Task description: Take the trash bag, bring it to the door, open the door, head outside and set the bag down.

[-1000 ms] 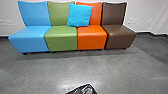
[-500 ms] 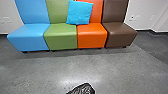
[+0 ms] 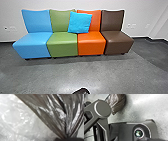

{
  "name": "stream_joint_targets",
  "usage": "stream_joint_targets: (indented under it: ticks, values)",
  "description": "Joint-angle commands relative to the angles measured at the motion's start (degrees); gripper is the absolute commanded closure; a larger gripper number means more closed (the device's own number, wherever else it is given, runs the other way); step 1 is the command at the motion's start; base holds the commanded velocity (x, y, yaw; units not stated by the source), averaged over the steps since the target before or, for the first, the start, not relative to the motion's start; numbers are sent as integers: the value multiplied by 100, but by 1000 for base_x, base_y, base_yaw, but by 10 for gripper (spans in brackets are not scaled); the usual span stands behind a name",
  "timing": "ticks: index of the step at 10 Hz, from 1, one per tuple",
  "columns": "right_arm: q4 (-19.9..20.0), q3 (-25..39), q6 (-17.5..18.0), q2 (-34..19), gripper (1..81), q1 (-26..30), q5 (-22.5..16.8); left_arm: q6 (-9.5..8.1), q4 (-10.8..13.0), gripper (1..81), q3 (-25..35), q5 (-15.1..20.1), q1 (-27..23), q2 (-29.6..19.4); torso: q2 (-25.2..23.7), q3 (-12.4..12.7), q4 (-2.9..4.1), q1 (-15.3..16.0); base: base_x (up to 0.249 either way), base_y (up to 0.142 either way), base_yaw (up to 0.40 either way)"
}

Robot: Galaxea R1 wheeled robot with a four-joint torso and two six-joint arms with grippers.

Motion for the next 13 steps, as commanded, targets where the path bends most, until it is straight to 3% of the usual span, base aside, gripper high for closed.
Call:
stream_joint_targets:
  ticks: [1,6,11,12,13]
  values:
    - [28,85,-3,-285,10,152,-327,-23,-53,811,117,356,-548,-84,549,538,0,-352,0,0,0]
    - [37,-108,-3,-118,10,152,-345,-23,-53,811,169,390,-549,-197,1495,1493,0,-968,0,0,0]
    - [46,-328,6,93,10,152,-345,-31,-70,811,1679,453,-523,-1260,2437,2446,0,-1584,0,0,0]
    - [37,-346,6,119,10,152,-336,-23,-61,811,1884,462,-488,-1419,2625,2072,0,-1709,0,0,0]
    - [46,-390,-3,181,10,178,-345,-23,-18,811,2137,462,-426,-1647,2815,2204,0,-1838,0,0,0]
